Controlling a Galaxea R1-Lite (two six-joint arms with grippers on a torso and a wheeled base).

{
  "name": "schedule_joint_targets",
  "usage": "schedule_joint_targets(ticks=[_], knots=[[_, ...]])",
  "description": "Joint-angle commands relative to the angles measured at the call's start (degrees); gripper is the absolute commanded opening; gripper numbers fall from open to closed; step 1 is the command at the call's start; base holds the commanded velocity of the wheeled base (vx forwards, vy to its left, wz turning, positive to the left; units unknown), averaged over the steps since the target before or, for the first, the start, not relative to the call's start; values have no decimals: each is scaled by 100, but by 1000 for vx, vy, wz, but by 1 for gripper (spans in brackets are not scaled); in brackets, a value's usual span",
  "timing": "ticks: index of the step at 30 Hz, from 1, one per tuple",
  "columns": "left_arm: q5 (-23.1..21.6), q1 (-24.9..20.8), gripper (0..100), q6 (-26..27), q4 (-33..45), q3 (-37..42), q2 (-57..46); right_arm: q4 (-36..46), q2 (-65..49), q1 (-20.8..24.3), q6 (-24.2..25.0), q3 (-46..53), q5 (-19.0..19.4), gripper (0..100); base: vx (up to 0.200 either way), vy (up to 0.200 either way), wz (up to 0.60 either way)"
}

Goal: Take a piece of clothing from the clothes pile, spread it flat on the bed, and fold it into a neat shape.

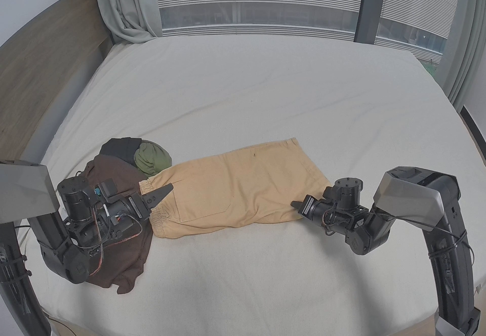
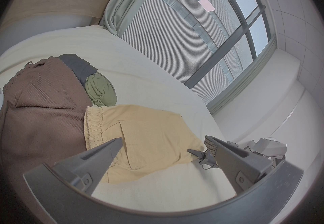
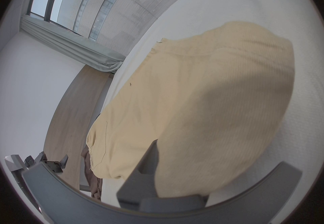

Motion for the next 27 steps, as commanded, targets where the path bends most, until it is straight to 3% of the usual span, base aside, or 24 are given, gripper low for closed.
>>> schedule_joint_targets(ticks=[1, 14, 19, 27], knots=[[1, 7, 100, -9, -2, -2, 37, -10, -416, 15, -21, 440, -86, 0, 0, 0, 0], [-7, 86, 100, -9, -2, -11, 196, -125, -1093, 182, -135, 1688, -183, 0, 0, 0, 0], [-43, 191, 100, -18, -2, -46, 336, -397, -1155, 164, -241, 2075, -499, 0, 0, 0, 0], [-78, 209, 100, -106, -19, -90, 380, -582, -1330, 138, -259, 2830, -508, 0, 0, 0, 0]])
